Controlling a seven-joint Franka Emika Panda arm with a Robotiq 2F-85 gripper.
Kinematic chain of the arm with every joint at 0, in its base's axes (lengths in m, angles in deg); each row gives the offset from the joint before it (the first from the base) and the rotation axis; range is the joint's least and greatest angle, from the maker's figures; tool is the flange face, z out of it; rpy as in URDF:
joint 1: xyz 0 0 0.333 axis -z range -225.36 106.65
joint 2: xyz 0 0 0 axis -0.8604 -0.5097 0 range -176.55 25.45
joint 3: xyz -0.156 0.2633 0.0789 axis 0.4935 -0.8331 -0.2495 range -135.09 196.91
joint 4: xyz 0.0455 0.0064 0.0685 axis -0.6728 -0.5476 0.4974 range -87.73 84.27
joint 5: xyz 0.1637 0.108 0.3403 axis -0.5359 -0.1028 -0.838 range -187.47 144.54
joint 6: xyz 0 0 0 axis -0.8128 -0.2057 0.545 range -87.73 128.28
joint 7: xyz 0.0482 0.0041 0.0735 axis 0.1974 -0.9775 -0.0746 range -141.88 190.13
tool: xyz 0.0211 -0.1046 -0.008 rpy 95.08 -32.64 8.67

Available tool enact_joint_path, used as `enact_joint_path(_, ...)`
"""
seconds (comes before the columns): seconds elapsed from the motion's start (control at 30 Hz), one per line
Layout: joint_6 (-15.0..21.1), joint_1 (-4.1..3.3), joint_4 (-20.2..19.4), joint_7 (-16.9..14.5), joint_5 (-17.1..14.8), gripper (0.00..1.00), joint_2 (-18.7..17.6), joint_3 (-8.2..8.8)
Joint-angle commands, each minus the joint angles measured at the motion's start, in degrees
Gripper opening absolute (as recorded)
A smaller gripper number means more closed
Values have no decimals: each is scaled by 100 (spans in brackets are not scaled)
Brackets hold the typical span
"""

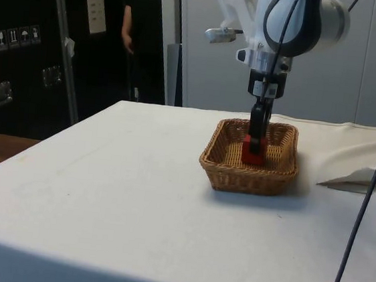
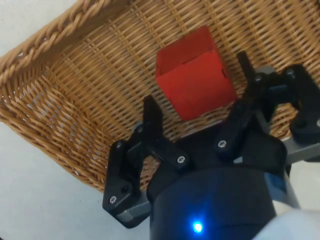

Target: Pick up the cube and place it into the basket.

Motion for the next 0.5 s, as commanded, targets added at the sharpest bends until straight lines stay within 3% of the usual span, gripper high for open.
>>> enact_joint_path(0.0,-11,0,0,-6,-11,67,17,-6)
enact_joint_path(0.03,-11,0,0,-6,-11,76,17,-6)
enact_joint_path(0.07,-11,0,0,-6,-11,95,17,-6)
enact_joint_path(0.1,0,0,0,0,0,100,0,0)
enact_joint_path(0.47,-92,6,63,-11,-29,100,0,11)
